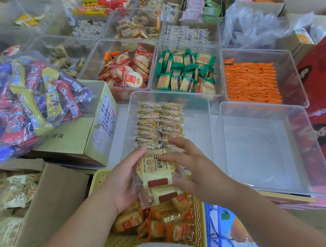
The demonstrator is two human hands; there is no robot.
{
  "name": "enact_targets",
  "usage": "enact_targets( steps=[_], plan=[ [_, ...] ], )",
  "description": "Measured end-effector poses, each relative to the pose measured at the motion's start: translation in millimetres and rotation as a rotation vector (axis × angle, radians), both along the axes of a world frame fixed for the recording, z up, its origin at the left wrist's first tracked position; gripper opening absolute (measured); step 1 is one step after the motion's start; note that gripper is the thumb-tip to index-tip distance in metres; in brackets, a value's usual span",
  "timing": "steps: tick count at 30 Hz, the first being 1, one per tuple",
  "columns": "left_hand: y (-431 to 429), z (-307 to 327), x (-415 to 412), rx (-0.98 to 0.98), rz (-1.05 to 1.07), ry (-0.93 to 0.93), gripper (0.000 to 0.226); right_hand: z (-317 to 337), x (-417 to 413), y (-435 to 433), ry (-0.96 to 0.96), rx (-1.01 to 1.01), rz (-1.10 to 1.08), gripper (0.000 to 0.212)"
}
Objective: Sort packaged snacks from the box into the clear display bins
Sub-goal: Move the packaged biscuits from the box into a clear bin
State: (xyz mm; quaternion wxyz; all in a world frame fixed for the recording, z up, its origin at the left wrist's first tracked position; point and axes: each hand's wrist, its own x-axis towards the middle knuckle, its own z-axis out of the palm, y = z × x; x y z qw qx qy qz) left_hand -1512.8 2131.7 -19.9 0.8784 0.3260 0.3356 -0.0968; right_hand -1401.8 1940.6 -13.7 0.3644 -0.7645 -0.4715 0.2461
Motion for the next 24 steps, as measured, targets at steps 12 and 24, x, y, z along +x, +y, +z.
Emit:
enact_targets(
  steps=[12, 24],
  plan=[
    [8.9, -21.2, 4.3, 0.215, 0.228, 0.088, 0.026, -0.3, 58.1, -16.2, -0.089, 0.042, -0.494, 0.015],
    [16.1, -46.8, 0.2, 0.357, 0.238, 0.070, 0.031, -42.0, 83.8, 21.3, -0.759, -0.795, 0.040, 0.047]
  ],
)
